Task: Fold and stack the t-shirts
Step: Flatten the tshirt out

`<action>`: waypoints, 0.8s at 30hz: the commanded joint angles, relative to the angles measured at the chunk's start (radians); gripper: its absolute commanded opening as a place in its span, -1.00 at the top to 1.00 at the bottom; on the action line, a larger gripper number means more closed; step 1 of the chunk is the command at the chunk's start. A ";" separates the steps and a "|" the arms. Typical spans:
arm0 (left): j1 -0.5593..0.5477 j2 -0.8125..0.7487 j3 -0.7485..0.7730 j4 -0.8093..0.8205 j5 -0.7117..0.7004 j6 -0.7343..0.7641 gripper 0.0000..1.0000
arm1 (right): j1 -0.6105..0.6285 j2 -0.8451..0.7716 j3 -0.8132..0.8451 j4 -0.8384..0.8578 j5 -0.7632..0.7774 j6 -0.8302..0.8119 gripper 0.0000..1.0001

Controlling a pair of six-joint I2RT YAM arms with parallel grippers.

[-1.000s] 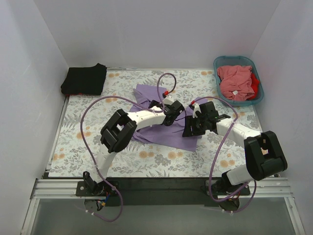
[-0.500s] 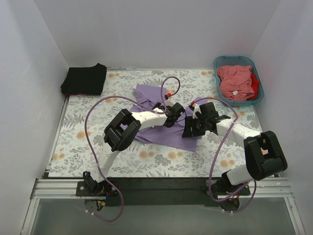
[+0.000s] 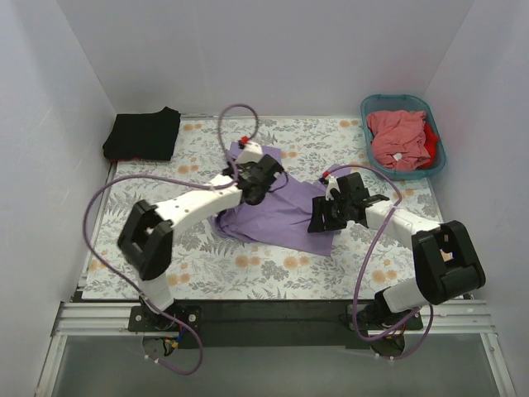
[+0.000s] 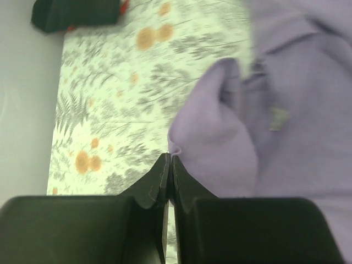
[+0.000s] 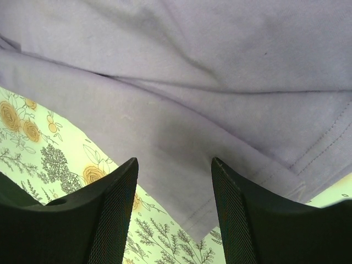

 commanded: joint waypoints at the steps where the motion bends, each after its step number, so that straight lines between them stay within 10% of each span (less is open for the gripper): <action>1: 0.156 -0.240 -0.178 -0.049 0.037 -0.105 1.00 | -0.010 0.021 0.028 -0.006 0.019 0.007 -0.25; 12: 0.687 -0.906 -0.781 0.277 0.557 -0.221 1.00 | -0.186 0.078 0.042 -0.104 0.137 0.037 -0.23; 24: 0.761 -0.871 -0.884 0.383 0.755 -0.261 1.00 | 0.049 0.169 0.246 -0.021 0.094 0.102 -0.13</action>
